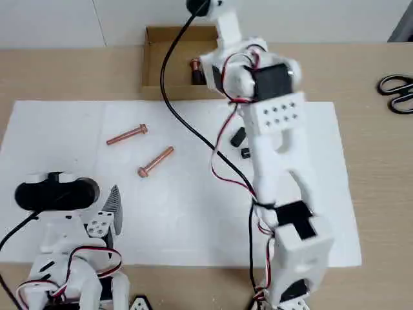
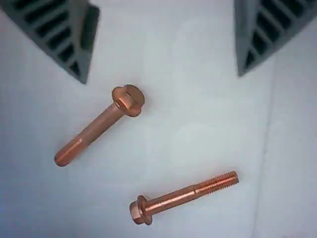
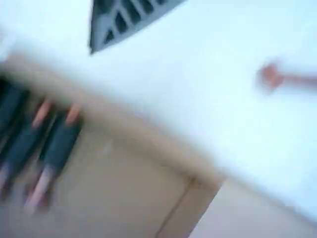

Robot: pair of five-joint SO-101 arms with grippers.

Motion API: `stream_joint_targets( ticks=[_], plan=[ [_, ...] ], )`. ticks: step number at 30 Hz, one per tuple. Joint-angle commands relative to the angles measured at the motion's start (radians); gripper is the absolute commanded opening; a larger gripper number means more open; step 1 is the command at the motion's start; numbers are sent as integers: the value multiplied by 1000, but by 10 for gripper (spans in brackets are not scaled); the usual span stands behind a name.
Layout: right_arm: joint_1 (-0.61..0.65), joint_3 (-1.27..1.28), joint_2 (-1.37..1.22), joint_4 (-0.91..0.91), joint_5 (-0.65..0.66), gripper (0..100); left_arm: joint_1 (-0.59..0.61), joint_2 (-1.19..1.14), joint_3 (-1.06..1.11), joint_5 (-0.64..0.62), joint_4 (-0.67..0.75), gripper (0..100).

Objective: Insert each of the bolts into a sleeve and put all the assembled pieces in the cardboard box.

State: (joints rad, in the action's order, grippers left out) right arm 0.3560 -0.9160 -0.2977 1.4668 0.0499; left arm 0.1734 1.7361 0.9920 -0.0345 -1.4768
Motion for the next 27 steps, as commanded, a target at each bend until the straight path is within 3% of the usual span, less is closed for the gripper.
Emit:
stream_joint_targets(
  ticks=[1, 13, 16, 22, 27],
  plan=[
    [-5, -51, 136, 168, -57, 199, -2, 3, -2, 3, 9, 184],
    [2, 25, 446, 217, -63, 199, 0, 3, 2, 3, 11, 184],
    [2, 190, 553, 219, -58, 199, 18, 3, 2, 3, 11, 184],
    [13, 652, 768, 196, -58, 198, 181, 3, 2, 8, 11, 184],
    [5, 887, 849, 193, -61, 198, 146, 3, 4, 8, 11, 184]
  ],
)
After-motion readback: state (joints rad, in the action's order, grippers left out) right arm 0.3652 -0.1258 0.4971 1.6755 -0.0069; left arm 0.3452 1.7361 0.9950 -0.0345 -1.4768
